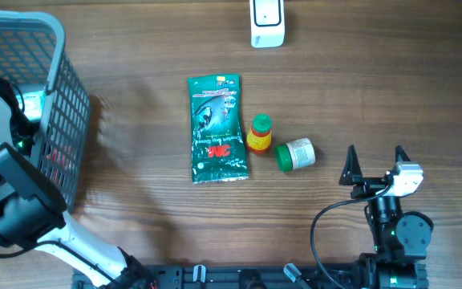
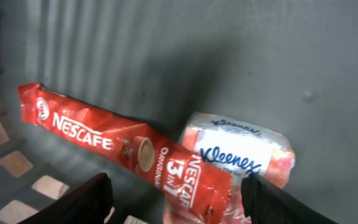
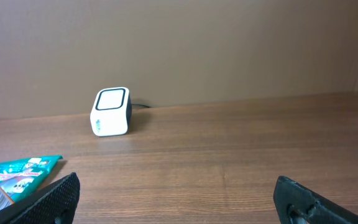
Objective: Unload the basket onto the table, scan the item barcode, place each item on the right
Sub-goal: 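Reach into the basket and grasp the red Nescafe stick with the left gripper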
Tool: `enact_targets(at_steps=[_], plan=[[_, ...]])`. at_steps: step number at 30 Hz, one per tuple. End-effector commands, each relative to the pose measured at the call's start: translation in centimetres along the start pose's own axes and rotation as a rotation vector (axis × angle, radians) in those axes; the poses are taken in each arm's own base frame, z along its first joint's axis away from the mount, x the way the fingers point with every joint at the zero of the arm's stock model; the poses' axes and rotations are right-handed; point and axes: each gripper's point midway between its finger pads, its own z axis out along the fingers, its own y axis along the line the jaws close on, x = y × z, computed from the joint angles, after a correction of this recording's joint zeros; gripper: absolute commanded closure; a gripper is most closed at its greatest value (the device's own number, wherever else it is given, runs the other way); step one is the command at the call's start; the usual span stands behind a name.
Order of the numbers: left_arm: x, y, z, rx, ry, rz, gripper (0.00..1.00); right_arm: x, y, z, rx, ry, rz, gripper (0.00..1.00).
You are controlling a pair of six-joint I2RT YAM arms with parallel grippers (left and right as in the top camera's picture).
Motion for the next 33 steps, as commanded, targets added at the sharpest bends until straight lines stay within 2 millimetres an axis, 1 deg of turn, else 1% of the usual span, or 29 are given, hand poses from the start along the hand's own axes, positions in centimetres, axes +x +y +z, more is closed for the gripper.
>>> enact_targets(at_steps=[1, 10, 18, 23, 25, 27, 29, 31, 33], plan=[[0.1, -0.1, 0.6, -0.005, 0.005, -0.025, 0.28, -0.1, -0.3, 0.0, 0.015, -0.006, -0.007, 0.0], [-0.1, -0.5, 0.6, 0.012, 0.0, -0.027, 0.27, -0.1, -0.3, 0.0, 0.015, -0.006, -0.007, 0.0], [0.0, -0.5, 0.7, 0.008, 0.0, -0.027, 0.3, -0.1, -0.3, 0.0, 0.015, -0.006, -0.008, 0.0], [0.2, -0.2, 1.7, 0.0, 0.003, -0.026, 0.32, -0.1, -0.3, 0.0, 0.015, -0.006, -0.007, 0.0], [0.4, 0.0, 2.2, -0.007, 0.005, -0.025, 0.35, -0.1, -0.3, 0.0, 0.015, -0.006, -0.008, 0.0], [0.6, 0.3, 2.7, -0.017, 0.008, -0.023, 0.41, -0.1, -0.3, 0.0, 0.015, -0.006, -0.008, 0.0], [0.6, 0.4, 2.9, -0.02, 0.009, -0.022, 0.49, -0.1, -0.3, 0.0, 0.015, -0.006, -0.008, 0.0], [0.6, 0.4, 2.9, -0.02, 0.009, -0.022, 0.63, -0.1, -0.3, 0.0, 0.015, -0.006, -0.007, 0.0], [0.6, 0.4, 2.8, -0.019, 0.005, -0.023, 0.83, -0.1, -0.3, 0.0, 0.015, -0.006, -0.008, 0.0]])
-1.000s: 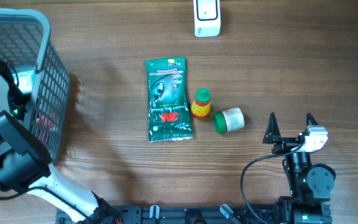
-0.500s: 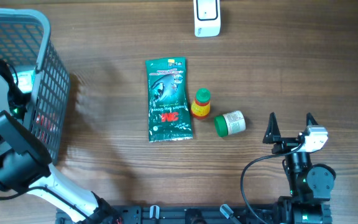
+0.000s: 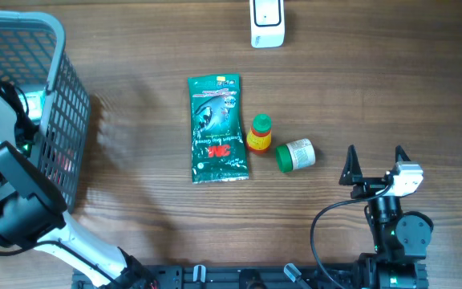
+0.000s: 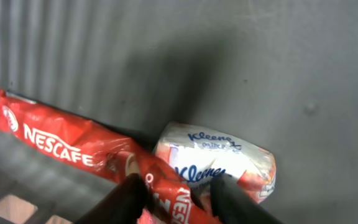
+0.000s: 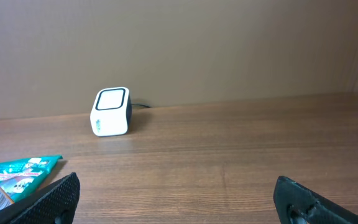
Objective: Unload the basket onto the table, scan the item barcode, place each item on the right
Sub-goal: 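Reach into the basket and grasp the red Nescafe stick with the left gripper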
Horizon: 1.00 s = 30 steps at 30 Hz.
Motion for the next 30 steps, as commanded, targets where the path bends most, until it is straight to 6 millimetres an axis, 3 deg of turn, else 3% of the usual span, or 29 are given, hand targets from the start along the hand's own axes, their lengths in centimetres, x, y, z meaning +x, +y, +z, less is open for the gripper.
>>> enact_targets(at_steps=[1, 2, 8, 18, 25, 30], plan=[[0.3, 1.0, 1.0, -0.045, 0.009, 0.001, 0.88, -0.1, -0.3, 0.0, 0.015, -0.006, -0.008, 0.0], [0.3, 1.0, 1.0, -0.045, 0.009, 0.0, 0.96, -0.1, -0.3, 0.0, 0.015, -0.006, -0.007, 0.0], [-0.1, 0.6, -0.4, -0.023, 0.003, -0.005, 0.96, -0.1, -0.3, 0.0, 0.015, -0.006, -0.007, 0.0], [-1.6, -0.7, -6.8, 0.126, -0.042, -0.027, 0.96, -0.1, -0.3, 0.0, 0.015, -0.006, -0.008, 0.0], [-2.2, -0.4, -10.6, 0.241, -0.077, -0.048, 0.96, -0.1, -0.3, 0.0, 0.015, -0.006, -0.008, 0.01], [-2.6, 0.2, -12.4, 0.287, -0.105, -0.059, 0.86, -0.1, -0.3, 0.0, 0.015, -0.006, -0.007, 0.0]])
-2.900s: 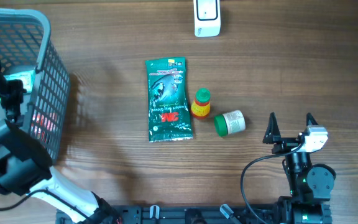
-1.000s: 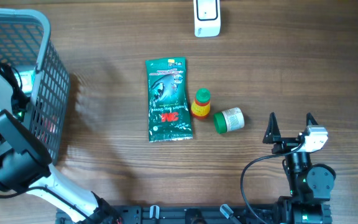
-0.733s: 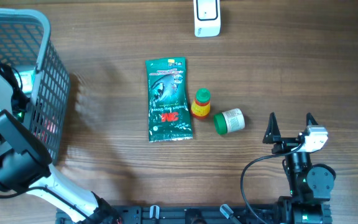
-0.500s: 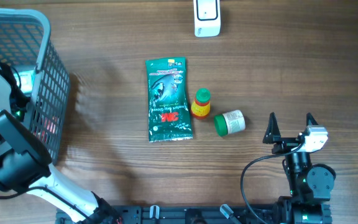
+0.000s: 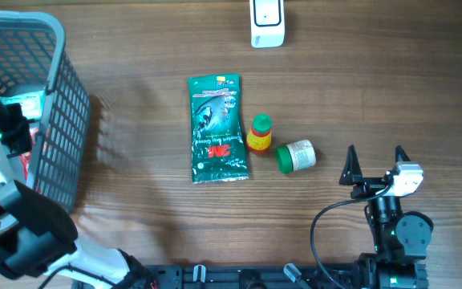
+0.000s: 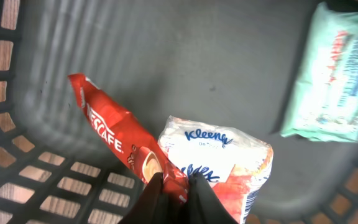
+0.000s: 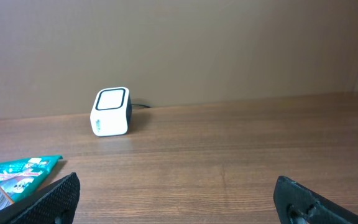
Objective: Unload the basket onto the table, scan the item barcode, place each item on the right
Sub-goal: 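Reach into the basket and grasp the red Nescafe stick with the left gripper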
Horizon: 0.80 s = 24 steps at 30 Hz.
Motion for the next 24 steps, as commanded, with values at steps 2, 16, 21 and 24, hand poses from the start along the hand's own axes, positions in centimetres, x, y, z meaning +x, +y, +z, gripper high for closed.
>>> enact_targets(at_steps=[2, 16, 21, 24], plan=[[-0.85, -0.17, -1.96, 0.051, -0.033, -0.02, 0.84, -0.06, -0.27, -0.02, 0.015, -0.006, -0.008, 0.0], [-0.78, 0.03, -1.95, 0.043, -0.031, -0.019, 0.96, -0.05, -0.28, -0.02, 0.015, -0.005, -0.007, 0.0], [-0.8, 0.03, -1.95, 0.043, -0.032, -0.019, 0.96, -0.05, -0.28, -0.02, 0.015, -0.005, -0.008, 0.0], [-0.76, 0.11, -1.95, 0.04, -0.03, -0.018, 0.87, -0.06, -0.27, -0.02, 0.015, -0.006, -0.008, 0.0]])
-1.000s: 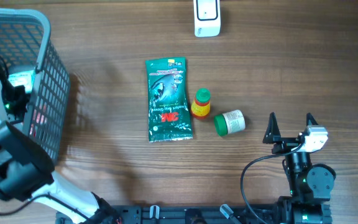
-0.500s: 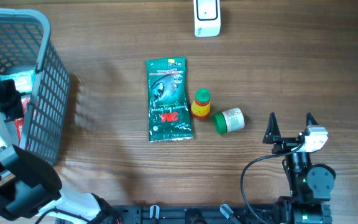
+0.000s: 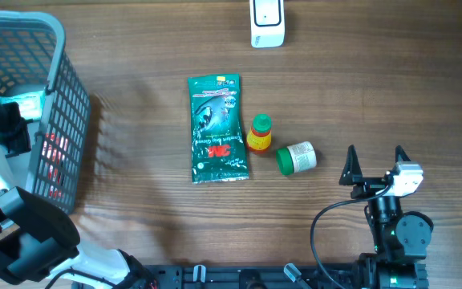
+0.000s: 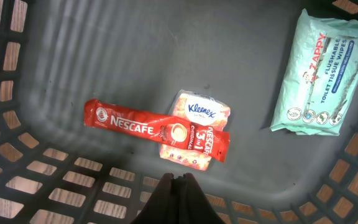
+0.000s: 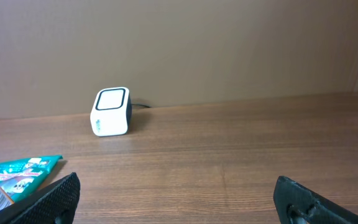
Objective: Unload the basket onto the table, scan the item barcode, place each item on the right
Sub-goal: 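Reach into the basket and grasp the red Nescafe stick with the left gripper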
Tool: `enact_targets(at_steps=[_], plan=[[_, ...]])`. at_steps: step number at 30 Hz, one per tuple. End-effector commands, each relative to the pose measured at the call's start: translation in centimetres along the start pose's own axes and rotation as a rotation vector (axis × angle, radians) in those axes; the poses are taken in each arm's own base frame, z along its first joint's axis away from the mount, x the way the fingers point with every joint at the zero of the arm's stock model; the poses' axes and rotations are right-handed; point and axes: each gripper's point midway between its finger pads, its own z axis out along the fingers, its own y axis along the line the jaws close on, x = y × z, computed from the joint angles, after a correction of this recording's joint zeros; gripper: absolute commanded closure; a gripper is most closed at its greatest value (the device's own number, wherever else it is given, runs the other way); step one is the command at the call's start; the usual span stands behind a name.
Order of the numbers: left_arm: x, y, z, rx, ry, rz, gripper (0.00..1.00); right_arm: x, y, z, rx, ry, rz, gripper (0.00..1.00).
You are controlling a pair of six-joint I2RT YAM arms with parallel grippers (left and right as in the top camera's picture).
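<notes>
Inside the grey basket (image 4: 328,186), a red Nescafe sachet (image 4: 135,127) lies flat across a Kleenex tissue pack (image 4: 199,112). A mint Zappy wipes pack (image 4: 319,78) lies to their right. My left gripper (image 4: 178,178) hangs above the basket floor, shut with nothing between its fingers, near the sachet but apart from it. The white scanner (image 3: 267,22) stands at the table's far edge and shows in the right wrist view as the scanner (image 5: 111,112). My right gripper (image 3: 375,164) rests open at the front right, holding nothing.
A green 3M pack (image 3: 217,128), an orange bottle with a green cap (image 3: 259,134) and a white bottle with a green lid (image 3: 297,155) lie mid-table. The basket (image 3: 22,20) fills the left edge with my left arm (image 3: 10,128) inside.
My left gripper was low with its shut fingers on the Nescafe sachet's end. It now sits higher, shut and empty, and the sachet lies flat across the Kleenex pack.
My left gripper first hung open over the sachet and Kleenex pack in the basket. It then stood closing around the sachet, then shut on its end. Now the sachet lies free on the basket floor. The right arm stayed still throughout.
</notes>
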Motion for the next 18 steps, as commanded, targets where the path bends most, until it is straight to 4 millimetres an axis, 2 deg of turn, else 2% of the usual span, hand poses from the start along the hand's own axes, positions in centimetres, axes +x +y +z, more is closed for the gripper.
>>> enact_targets(at_steps=[1, 2, 4, 7, 9, 14, 18], plan=[[-0.6, -0.1, -0.9, 0.016, -0.023, -0.014, 0.67, -0.1, -0.3, 0.0, 0.015, -0.005, -0.008, 0.0], [-0.6, -0.1, -0.9, 0.016, -0.023, -0.013, 0.38, -0.1, -0.3, 0.0, 0.015, -0.006, -0.008, 0.0], [-0.5, 0.0, -0.8, 0.011, -0.021, -0.011, 0.0, -0.1, -0.3, 0.0, 0.015, -0.006, -0.008, 0.0], [-0.1, -0.2, -0.1, -0.003, 0.001, -0.037, 0.01, -0.1, -0.3, 0.0, 0.015, -0.006, -0.008, 0.0], [0.3, -0.3, 0.4, -0.014, 0.012, -0.066, 0.09, -0.1, -0.3, 0.0, 0.015, -0.006, -0.008, 0.01], [1.1, -1.6, 2.5, -0.022, 0.038, -0.088, 0.22, -0.1, -0.3, 0.0, 0.015, -0.006, -0.007, 0.0], [1.8, -1.9, 4.5, -0.06, 0.062, -0.077, 0.23, -0.1, -0.3, 0.0, 0.015, -0.006, -0.008, 0.0]])
